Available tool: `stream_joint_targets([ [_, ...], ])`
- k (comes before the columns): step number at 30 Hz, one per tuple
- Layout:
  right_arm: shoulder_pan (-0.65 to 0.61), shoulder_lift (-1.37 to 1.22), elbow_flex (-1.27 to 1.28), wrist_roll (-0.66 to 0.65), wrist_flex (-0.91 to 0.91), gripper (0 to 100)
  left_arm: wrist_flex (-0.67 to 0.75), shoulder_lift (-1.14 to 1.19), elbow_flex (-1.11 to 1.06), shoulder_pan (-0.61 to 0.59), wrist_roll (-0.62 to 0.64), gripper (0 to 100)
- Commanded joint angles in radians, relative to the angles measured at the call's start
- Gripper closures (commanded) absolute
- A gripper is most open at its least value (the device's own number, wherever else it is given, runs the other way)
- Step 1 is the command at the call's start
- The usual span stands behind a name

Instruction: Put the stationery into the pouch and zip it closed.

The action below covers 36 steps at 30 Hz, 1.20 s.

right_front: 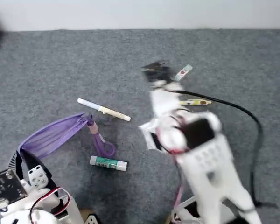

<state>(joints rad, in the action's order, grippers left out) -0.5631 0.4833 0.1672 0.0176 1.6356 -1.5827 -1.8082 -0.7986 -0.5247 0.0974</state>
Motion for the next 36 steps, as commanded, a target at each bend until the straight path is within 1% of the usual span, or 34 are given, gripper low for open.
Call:
stream_joint_targets([
  [1, -0.088, -0.148, -0.097, -0.081, 0.033, 77.8, 0.000, -0.005, -0.008, -0.015, 0.005, 99],
  [6, -0.196, -0.321, -0.098, -0.167, 0.025, 77.5, 0.008, -0.005, -0.045, -0.078, 0.005, 99],
  [9, -0.272, -0.392, -0.098, -0.265, 0.027, 77.5, 0.008, -0.005, -0.067, -0.110, 0.002, 99],
  [13, -0.340, -0.479, -0.097, -0.351, -0.024, 77.5, 0.008, -0.005, -0.067, -0.115, 0.005, 99],
  [18, -0.354, -0.599, -0.098, -0.385, -0.131, 77.5, 0.008, -0.005, -0.067, -0.115, 0.005, 99],
  [22, -0.364, -0.676, -0.100, -0.414, -0.182, 77.5, 0.008, -0.005, -0.065, -0.115, 0.005, 99],
  [30, -0.377, -0.762, -0.101, -0.407, -0.255, 77.7, 0.009, -0.005, -0.065, -0.124, 0.008, 99],
  [34, -0.374, -0.763, -0.101, -0.407, -0.248, 77.7, 0.066, -0.005, -0.067, -0.279, -0.002, 99],
  [36, -0.374, -0.763, -0.101, -0.407, -0.246, 77.7, 0.091, -0.005, -0.067, -0.333, -0.008, 99],
])
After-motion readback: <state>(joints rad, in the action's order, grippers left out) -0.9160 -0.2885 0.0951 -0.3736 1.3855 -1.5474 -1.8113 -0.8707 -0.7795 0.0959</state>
